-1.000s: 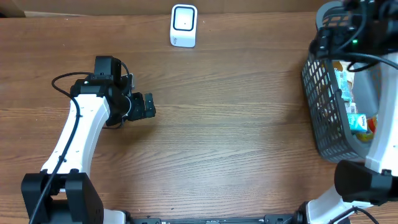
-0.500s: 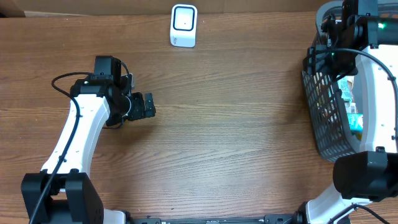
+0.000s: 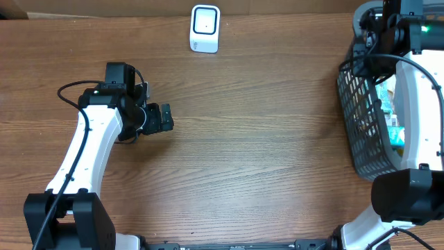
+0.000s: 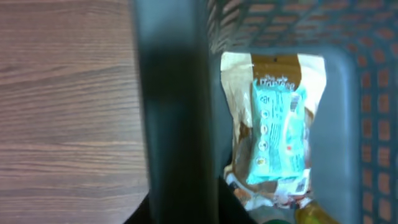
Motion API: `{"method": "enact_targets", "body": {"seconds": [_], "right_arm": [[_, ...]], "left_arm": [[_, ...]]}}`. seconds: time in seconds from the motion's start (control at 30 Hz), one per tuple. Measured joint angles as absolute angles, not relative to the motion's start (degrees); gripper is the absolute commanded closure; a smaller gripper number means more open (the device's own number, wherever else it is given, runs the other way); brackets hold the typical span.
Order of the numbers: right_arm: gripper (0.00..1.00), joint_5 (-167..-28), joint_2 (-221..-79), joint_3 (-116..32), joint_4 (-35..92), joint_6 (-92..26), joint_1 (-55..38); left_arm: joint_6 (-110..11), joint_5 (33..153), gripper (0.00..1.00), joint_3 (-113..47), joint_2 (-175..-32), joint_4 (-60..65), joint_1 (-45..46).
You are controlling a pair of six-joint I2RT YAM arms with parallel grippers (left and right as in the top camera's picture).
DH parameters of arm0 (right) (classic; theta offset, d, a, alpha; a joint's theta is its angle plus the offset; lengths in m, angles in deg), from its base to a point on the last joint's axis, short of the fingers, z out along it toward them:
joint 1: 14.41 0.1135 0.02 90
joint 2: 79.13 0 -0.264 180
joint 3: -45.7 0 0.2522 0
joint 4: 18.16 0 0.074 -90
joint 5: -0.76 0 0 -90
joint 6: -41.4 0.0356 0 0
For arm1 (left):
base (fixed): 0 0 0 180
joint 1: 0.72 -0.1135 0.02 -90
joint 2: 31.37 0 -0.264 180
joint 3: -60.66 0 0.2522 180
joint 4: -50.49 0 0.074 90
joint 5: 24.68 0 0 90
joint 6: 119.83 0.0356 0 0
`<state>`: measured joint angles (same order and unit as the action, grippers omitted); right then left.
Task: Scan the item barcode
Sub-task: 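Reach into the basket with the right gripper and grasp the yellow bottle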
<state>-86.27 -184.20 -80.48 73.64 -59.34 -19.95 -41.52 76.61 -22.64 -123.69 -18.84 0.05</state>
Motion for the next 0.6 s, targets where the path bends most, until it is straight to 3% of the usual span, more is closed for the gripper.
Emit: {"method": "enact_targets", "body": {"seconds": [0.6], "right_arm": [[0.96, -86.7, -185.1, -79.1, 64.1, -59.0, -20.5]], "left_arm": [[-41.5, 76.6, 0.0, -22.6, -123.7, -18.8, 0.1]]}}
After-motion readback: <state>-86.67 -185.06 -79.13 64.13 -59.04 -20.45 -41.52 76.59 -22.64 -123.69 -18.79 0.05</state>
